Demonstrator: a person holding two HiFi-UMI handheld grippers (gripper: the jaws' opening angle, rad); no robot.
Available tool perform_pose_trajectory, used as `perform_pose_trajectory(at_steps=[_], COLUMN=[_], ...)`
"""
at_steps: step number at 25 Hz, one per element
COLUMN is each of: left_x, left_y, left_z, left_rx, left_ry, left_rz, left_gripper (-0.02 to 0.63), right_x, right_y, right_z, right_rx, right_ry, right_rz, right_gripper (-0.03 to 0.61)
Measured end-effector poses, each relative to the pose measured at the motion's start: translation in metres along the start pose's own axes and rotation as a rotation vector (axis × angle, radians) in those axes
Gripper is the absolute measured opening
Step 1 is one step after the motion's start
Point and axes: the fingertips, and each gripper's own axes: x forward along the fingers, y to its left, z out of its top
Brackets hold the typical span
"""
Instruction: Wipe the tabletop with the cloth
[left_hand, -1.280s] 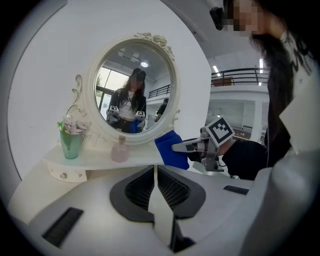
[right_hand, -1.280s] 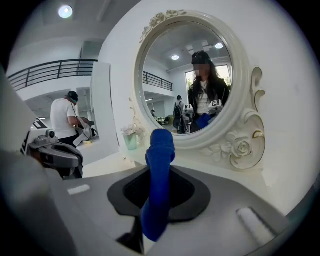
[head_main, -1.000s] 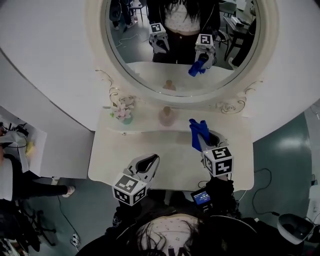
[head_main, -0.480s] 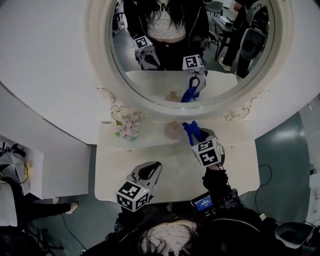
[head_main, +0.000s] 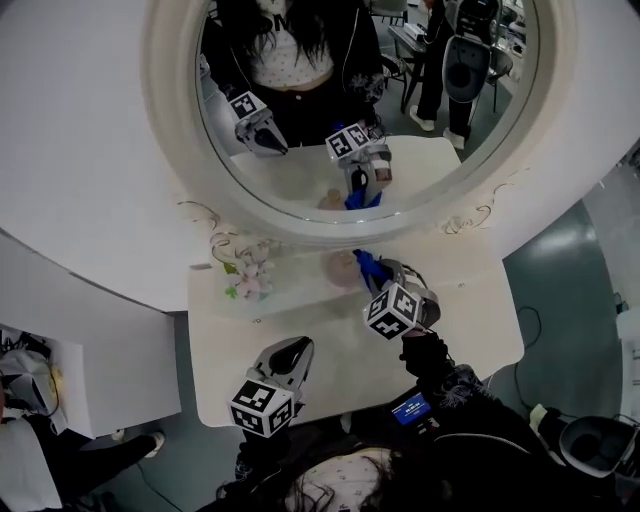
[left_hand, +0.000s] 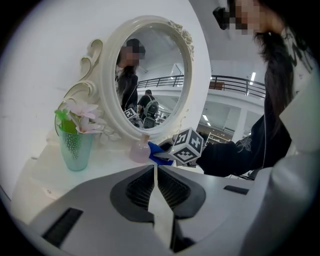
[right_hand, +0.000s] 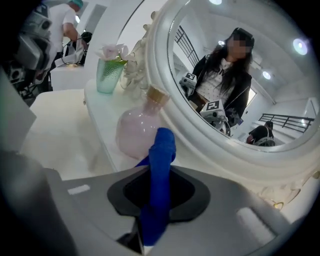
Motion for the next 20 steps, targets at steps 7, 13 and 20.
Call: perform_pose_trajectory(at_steps=[7, 13, 20], left_x=[0.003, 0.009, 0.027], left_y=[0.004, 0.001, -0.023], left_z=[-0.002, 0.0, -0.002], left_rx=[0.006, 0.016, 0.037], left_ry=[0.009, 0.014, 0.031], left_rz=[-0.031, -0.024, -0.04], left_gripper=[0.001, 0.0, 0.0], right_x=[0.007, 0.006, -0.002], right_y=[-0.015, -0.033, -0.07], right_z=[-0.012, -0.03, -0.072], right_rx=[-0.02, 0.03, 0.038], right_ry=[0.024, 0.027, 0.066], right_rz=[-0.057, -0.058, -0.114], right_gripper=[0.074, 0.074, 0.074])
